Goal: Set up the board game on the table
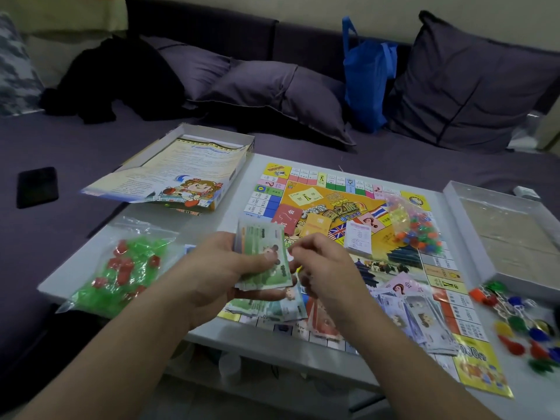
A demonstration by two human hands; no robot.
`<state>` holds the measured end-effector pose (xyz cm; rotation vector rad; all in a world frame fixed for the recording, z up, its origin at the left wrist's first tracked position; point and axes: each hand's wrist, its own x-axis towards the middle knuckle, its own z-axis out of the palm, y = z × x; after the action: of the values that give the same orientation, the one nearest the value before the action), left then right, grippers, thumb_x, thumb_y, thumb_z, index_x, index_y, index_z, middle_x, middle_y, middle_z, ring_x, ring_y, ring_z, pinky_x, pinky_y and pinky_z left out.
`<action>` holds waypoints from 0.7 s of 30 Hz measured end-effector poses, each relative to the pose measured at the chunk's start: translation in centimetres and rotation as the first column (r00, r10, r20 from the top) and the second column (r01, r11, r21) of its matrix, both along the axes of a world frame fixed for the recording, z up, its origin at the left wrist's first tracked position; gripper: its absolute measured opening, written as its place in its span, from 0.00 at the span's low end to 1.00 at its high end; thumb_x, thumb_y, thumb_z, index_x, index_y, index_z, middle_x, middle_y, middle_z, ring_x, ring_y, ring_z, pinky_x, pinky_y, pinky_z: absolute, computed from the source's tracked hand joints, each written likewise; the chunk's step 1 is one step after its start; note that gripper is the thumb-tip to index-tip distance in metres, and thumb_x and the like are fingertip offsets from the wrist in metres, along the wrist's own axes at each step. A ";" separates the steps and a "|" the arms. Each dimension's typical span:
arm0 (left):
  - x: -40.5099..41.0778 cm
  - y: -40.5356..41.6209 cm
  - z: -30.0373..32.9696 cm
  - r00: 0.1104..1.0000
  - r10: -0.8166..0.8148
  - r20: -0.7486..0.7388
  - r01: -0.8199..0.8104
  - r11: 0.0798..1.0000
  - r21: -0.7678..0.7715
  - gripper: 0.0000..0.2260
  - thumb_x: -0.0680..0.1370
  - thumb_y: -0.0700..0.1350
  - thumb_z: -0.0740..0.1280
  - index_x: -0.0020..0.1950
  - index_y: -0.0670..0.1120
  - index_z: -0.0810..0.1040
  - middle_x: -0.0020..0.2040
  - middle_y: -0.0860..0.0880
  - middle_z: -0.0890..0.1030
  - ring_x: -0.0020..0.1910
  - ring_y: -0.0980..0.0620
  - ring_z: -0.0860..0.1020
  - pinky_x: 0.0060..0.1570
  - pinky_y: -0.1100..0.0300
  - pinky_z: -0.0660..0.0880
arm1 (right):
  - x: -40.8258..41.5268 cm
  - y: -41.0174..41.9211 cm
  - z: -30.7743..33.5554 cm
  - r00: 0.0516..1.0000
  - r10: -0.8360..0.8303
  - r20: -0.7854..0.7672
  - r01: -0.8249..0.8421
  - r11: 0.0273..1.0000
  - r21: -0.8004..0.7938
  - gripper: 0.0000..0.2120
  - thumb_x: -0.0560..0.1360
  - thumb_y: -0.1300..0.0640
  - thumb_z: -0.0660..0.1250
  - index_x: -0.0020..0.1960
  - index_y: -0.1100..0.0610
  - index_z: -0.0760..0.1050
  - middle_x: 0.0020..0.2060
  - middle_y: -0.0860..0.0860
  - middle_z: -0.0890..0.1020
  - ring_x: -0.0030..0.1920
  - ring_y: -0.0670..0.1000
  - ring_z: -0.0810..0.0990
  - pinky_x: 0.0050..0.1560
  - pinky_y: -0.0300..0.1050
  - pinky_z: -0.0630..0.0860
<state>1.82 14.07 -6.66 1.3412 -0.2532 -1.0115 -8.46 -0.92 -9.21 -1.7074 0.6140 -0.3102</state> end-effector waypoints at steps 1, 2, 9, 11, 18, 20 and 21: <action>-0.3 -0.1 -0.1 0.999 -0.017 0.028 0.017 1.000 0.005 0.11 0.79 0.34 0.70 0.60 0.34 0.81 0.51 0.37 0.87 0.48 0.41 0.88 0.38 0.52 0.85 | -0.3 -0.1 0.5 0.998 0.032 0.051 -0.039 0.989 0.142 0.07 0.82 0.55 0.68 0.48 0.58 0.78 0.41 0.52 0.81 0.37 0.51 0.76 0.31 0.40 0.72; -0.6 -0.2 -0.2 0.998 -0.035 0.056 0.035 0.999 0.007 0.11 0.77 0.35 0.72 0.59 0.35 0.82 0.50 0.37 0.87 0.47 0.42 0.88 0.37 0.52 0.85 | -0.6 -0.2 0.8 0.995 0.068 0.076 -0.080 0.982 0.170 0.09 0.81 0.53 0.69 0.47 0.59 0.78 0.39 0.51 0.81 0.37 0.51 0.78 0.32 0.40 0.75; -1.0 -0.5 -0.1 0.999 -0.032 -0.020 0.030 0.997 -0.075 0.13 0.80 0.37 0.68 0.64 0.36 0.79 0.56 0.36 0.86 0.55 0.37 0.86 0.51 0.41 0.84 | -0.9 -1.2 1.1 0.995 -0.030 0.092 0.024 0.998 0.060 0.08 0.78 0.62 0.74 0.43 0.62 0.78 0.33 0.53 0.80 0.28 0.44 0.76 0.27 0.37 0.71; -0.9 -0.5 -0.1 0.999 -0.021 -0.032 0.018 0.996 -0.084 0.12 0.82 0.36 0.65 0.66 0.36 0.78 0.57 0.36 0.86 0.56 0.36 0.85 0.52 0.39 0.84 | -1.1 -1.5 1.2 0.996 -0.035 0.086 0.027 0.996 0.088 0.08 0.78 0.62 0.74 0.45 0.64 0.78 0.33 0.53 0.81 0.28 0.44 0.76 0.27 0.38 0.71; -1.1 -0.9 -0.8 0.992 0.051 0.112 -0.048 0.998 -0.032 0.11 0.78 0.36 0.71 0.61 0.38 0.82 0.51 0.38 0.88 0.50 0.39 0.87 0.36 0.50 0.86 | -1.3 -1.0 1.6 0.996 0.015 0.087 -0.028 0.990 0.140 0.03 0.80 0.63 0.72 0.48 0.58 0.82 0.33 0.47 0.84 0.31 0.42 0.82 0.29 0.34 0.75; -1.1 -1.0 -0.8 0.993 0.065 0.097 -0.062 0.997 -0.035 0.12 0.78 0.37 0.72 0.61 0.37 0.82 0.51 0.38 0.87 0.49 0.39 0.87 0.36 0.50 0.86 | -1.3 -1.1 1.7 0.997 0.004 0.077 -0.014 0.992 0.122 0.02 0.80 0.63 0.72 0.50 0.58 0.83 0.36 0.50 0.86 0.33 0.44 0.84 0.31 0.35 0.77; -1.0 -0.9 -0.7 0.995 0.071 0.072 -0.068 0.997 -0.046 0.12 0.78 0.37 0.71 0.61 0.36 0.82 0.52 0.37 0.87 0.50 0.38 0.87 0.38 0.48 0.86 | -1.3 -1.2 1.7 0.998 -0.008 0.069 0.000 0.993 0.117 0.02 0.80 0.63 0.72 0.50 0.59 0.84 0.38 0.52 0.87 0.34 0.45 0.85 0.32 0.36 0.77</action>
<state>0.78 13.13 -7.40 1.3408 -0.2804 -0.8947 -9.72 -2.08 -7.48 -1.5765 0.5733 -0.3288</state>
